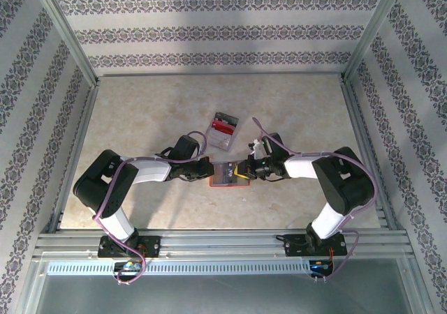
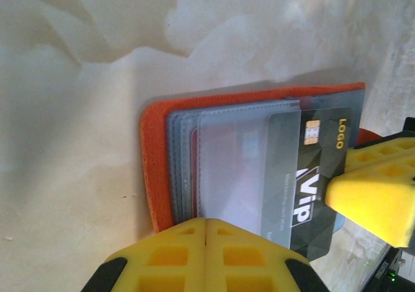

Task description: Take the credit cards out of the card holder

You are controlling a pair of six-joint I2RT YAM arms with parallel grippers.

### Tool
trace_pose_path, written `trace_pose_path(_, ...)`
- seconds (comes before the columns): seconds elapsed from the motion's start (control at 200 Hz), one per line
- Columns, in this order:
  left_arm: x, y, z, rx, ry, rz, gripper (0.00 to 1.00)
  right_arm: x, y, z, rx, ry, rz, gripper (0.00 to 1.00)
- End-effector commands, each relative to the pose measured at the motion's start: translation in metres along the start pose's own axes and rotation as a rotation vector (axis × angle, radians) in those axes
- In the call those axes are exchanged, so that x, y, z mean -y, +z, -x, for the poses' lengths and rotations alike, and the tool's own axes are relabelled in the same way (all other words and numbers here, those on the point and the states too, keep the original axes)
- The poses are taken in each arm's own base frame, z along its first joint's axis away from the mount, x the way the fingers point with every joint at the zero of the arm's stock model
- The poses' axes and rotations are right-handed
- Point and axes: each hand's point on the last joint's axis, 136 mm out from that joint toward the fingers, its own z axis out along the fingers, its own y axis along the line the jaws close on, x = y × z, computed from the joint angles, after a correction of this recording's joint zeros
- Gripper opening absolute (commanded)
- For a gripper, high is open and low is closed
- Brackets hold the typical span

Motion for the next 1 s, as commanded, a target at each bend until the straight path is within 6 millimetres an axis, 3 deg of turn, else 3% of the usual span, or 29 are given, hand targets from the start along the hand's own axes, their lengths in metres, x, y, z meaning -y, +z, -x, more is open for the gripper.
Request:
trace_pose_path(0.0, -0.041, 0.003, -0.017, -0.039, -0.048, 0.15, 0.01, 0.014, -0.01, -0.006, 0.003, 0.008, -0.055, 0.04)
trace_pose_path(0.185, -0.028, 0.002, -0.012, -0.024, -0.03, 0.098, 0.03, 0.012, -0.024, -0.003, 0.028, -0.004, -0.041, 0.03)
trace_pose_path(0.42, 0.02, -0.023, 0.015, 0.032, 0.06, 0.009, 0.26, -0.017, -0.05, 0.006, 0.093, -0.138, 0.014, 0.02)
trace_pose_path(0.705, 0.077, -0.101, 0.054, 0.19, 0.209, -0.087, 0.44, -0.063, -0.091, 0.014, 0.161, -0.331, 0.07, 0.02)
trace_pose_path(0.844, 0.106, -0.144, 0.055, 0.274, 0.392, -0.157, 0.53, -0.092, -0.111, 0.009, 0.163, -0.506, 0.093, 0.0)
trace_pose_path(0.994, 0.12, -0.181, 0.049, 0.342, 0.565, -0.154, 0.59, -0.116, -0.13, 0.002, 0.139, -0.692, 0.088, 0.0)
